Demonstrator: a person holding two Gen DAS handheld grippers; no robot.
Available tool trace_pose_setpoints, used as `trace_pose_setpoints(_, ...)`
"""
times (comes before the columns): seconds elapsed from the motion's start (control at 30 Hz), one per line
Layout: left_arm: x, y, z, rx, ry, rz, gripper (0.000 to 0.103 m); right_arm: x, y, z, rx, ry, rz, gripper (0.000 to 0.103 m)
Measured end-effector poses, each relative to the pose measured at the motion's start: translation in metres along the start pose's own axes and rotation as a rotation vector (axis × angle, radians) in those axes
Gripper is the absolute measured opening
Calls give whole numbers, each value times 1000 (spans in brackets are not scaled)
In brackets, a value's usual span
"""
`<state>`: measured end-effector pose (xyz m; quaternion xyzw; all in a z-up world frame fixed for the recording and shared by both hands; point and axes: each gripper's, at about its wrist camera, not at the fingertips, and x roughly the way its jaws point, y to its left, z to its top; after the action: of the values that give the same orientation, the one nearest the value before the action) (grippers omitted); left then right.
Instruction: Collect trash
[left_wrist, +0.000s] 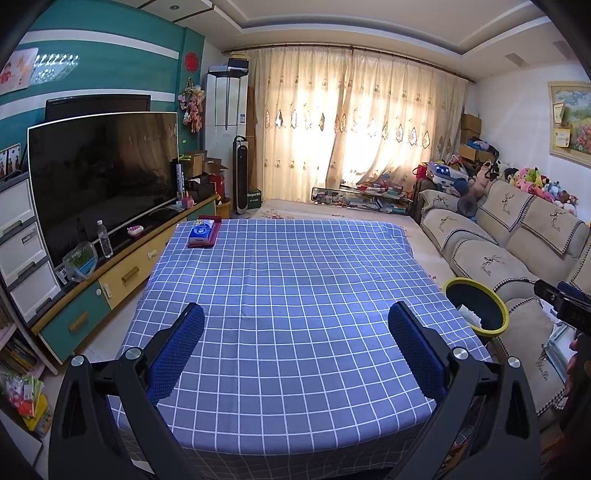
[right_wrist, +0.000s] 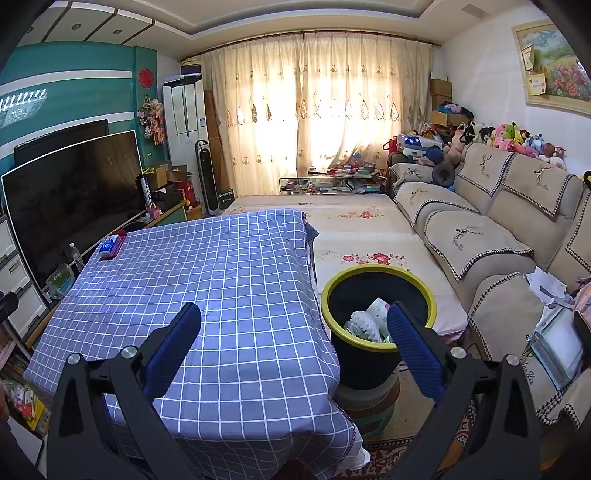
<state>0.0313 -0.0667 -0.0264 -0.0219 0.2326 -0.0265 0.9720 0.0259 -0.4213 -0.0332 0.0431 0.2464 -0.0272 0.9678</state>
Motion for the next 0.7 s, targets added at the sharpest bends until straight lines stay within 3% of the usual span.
trace_pose_setpoints(0.7,5,2,-3,-2,16,-5,98,5,6,-2,-3,11,11,96)
